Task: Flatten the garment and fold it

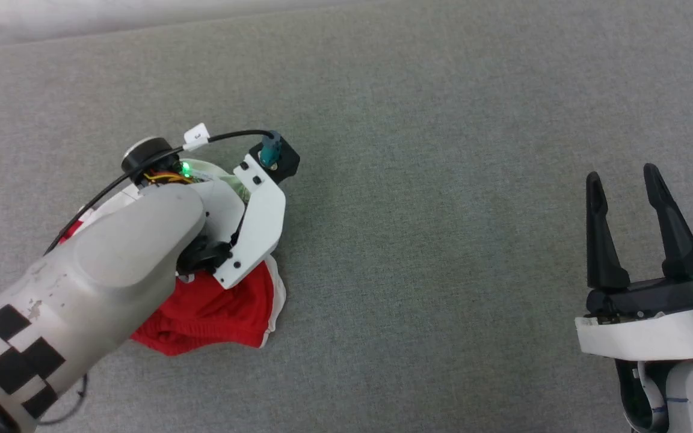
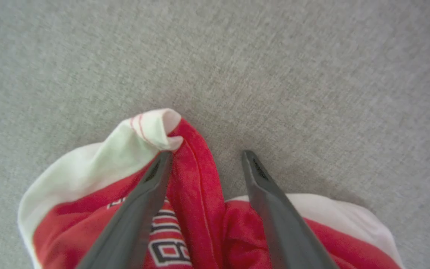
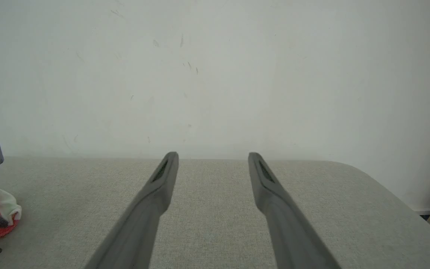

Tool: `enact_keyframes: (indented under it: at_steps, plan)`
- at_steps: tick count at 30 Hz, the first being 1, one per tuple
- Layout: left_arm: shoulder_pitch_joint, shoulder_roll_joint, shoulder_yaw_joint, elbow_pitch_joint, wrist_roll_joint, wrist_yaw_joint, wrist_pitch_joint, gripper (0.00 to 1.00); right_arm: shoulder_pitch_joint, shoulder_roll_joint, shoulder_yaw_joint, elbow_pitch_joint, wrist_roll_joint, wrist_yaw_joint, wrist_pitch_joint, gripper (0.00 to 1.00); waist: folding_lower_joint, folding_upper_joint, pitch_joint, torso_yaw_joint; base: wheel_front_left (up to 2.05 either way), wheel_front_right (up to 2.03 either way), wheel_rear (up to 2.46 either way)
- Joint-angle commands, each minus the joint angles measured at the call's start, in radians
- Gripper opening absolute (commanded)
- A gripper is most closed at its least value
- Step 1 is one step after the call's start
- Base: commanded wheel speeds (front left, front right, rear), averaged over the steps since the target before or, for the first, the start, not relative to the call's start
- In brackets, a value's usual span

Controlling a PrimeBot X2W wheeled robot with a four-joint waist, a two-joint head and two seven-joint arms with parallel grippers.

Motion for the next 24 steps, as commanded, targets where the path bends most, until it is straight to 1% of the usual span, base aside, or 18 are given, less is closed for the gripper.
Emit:
enact_keyframes:
  at_steps: [1,2,5,11,13,16,18,21,24]
  plan:
    - [0.068,0.016,-0.027,0.014,0.016,0.001,0.026,0.49,-0.014,0.002,-0.003,-0.001,0.008,-0.002,-0.005,1.00,0.0002,-0.0001,0.028,-0.023,0.00,0.00,0.00]
    - [0.072,0.020,-0.027,0.005,0.013,0.001,0.029,0.00,-0.013,0.002,-0.003,-0.001,0.007,-0.002,-0.005,1.00,0.0002,-0.0001,0.025,-0.020,0.00,0.00,0.00]
    - [0.060,0.032,-0.027,-0.021,0.004,0.001,-0.009,0.00,-0.005,0.002,-0.004,0.001,0.001,-0.002,-0.005,1.00,0.0002,-0.0001,0.008,-0.006,0.00,0.00,0.00]
    - [-0.015,0.028,-0.027,-0.064,-0.045,0.001,-0.180,0.00,0.011,0.002,-0.005,0.007,-0.011,-0.002,-0.005,1.00,0.0002,-0.0001,-0.040,0.017,0.00,0.00,0.00]
    - [-0.046,0.014,-0.027,-0.090,-0.064,0.001,-0.243,0.00,0.015,0.002,-0.003,0.004,-0.011,-0.002,-0.005,1.00,0.0002,-0.0001,-0.049,0.020,0.00,0.00,0.00]
    - [-0.084,-0.025,-0.027,-0.127,-0.070,0.001,-0.315,0.00,0.017,0.002,0.002,0.000,-0.009,-0.002,-0.005,1.00,0.0002,-0.0001,-0.051,0.014,0.00,0.00,0.00]
    - [-0.098,-0.062,-0.027,-0.145,-0.059,0.001,-0.347,0.00,0.016,0.002,0.005,-0.003,-0.005,-0.002,-0.005,1.00,0.0002,-0.0001,-0.042,0.002,0.00,0.00,0.00]
    - [-0.104,-0.129,-0.027,-0.142,-0.050,0.001,-0.402,0.00,0.010,0.002,0.000,-0.005,0.004,-0.002,-0.005,1.00,0.0002,-0.0001,-0.017,-0.023,0.00,0.00,0.00]
    - [-0.078,-0.206,-0.027,-0.107,-0.008,0.001,-0.433,0.00,0.002,0.002,-0.013,-0.007,0.011,-0.002,-0.005,1.00,0.0002,-0.0001,0.017,-0.049,0.00,0.00,0.00]
